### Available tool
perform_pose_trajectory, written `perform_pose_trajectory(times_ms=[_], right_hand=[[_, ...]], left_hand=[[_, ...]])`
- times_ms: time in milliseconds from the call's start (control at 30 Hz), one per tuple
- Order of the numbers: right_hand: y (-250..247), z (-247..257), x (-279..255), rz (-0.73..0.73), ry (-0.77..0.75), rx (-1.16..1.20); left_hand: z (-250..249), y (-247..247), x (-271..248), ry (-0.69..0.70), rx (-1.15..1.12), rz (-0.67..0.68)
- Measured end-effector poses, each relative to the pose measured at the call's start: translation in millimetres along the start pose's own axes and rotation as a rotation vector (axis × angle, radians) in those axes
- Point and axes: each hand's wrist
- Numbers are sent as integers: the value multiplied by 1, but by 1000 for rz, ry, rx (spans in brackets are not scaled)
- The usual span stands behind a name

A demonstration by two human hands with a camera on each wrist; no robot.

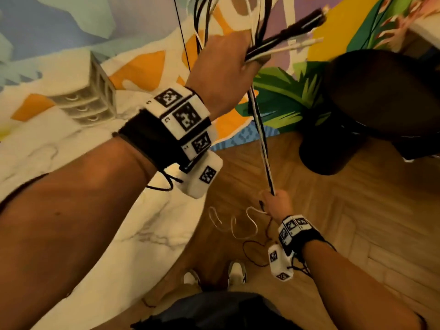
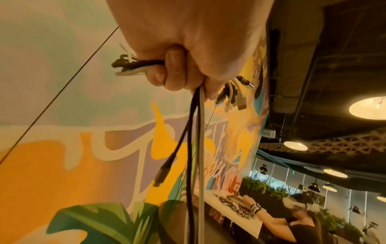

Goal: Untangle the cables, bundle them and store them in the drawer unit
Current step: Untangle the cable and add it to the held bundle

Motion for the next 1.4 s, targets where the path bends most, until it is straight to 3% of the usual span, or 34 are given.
perform_pose_trajectory(times_ms=[200, 333, 433, 567, 700, 800, 900, 967, 1100, 1200, 1400], right_hand=[[11, -14, 16, 60, 262, -96], [12, -21, 30, 139, 366, -182], [7, -22, 41, 94, 366, -126], [-7, -29, 45, -108, 456, -108], [-8, -48, 49, 46, 331, -596], [-7, -49, 49, 182, 263, -680], [-5, -34, 51, 237, 122, -643], [1, -25, 66, 232, -50, -573], [-1, 48, 41, 164, -339, -126], [-3, 91, 15, 317, -431, 155], [3, 86, 9, 196, -513, -48]], left_hand=[[13, -4, -11, -69, 6, -63], [21, -23, -2, -13, 42, -141], [26, -17, -5, -57, -19, -129], [29, -10, -7, -103, -71, -104], [31, -5, -4, -124, -54, -51], [34, 6, -7, -156, -64, -34], [35, 19, -10, -167, -88, -11], [36, 29, -13, -163, -130, 1], [39, 54, -22, -220, -150, 71], [43, 66, -30, -265, -195, 99], [56, 60, -38, -338, -291, 131]])
Point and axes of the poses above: each hand's wrist, its own x-axis towards the middle knuckle, its own y-axis out of the palm, z = x × y, and after that the axes turned 11 degrees about -x, right-handed
